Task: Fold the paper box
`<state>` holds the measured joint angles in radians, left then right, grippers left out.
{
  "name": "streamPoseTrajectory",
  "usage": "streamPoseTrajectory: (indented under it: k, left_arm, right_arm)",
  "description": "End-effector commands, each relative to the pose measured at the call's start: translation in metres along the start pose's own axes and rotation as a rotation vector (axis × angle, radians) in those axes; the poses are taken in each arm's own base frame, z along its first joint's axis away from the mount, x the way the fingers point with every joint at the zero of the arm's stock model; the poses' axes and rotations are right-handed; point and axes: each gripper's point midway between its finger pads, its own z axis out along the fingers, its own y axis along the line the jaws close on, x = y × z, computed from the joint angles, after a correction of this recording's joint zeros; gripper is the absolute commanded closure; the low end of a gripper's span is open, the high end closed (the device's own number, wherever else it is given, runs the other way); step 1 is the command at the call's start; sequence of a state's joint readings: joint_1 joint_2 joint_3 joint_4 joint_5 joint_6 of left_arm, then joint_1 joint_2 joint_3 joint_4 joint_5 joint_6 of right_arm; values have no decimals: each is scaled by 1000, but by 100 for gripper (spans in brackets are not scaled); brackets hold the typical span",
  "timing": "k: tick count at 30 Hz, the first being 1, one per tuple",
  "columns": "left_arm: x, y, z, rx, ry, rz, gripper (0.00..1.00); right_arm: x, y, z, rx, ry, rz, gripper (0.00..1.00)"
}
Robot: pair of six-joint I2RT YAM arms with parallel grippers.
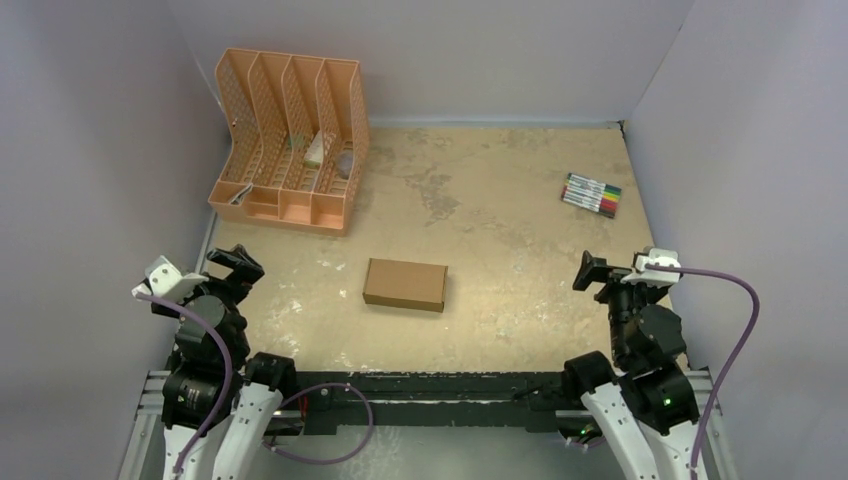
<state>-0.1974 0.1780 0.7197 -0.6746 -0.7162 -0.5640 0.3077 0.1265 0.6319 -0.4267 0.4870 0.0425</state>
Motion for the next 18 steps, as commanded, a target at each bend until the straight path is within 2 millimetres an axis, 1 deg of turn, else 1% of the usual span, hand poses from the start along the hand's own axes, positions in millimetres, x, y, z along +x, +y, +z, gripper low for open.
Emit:
streamPoseTrajectory:
  k: [1, 18]
  left_arm:
    - [-8, 2, 0, -13, -39, -27, 0]
    - [-1, -4, 5, -9, -5, -6, 0]
  right_arm:
    - [-20, 2, -3, -21, -97, 31, 1]
    - [-21, 6, -4, -45, -113, 43, 1]
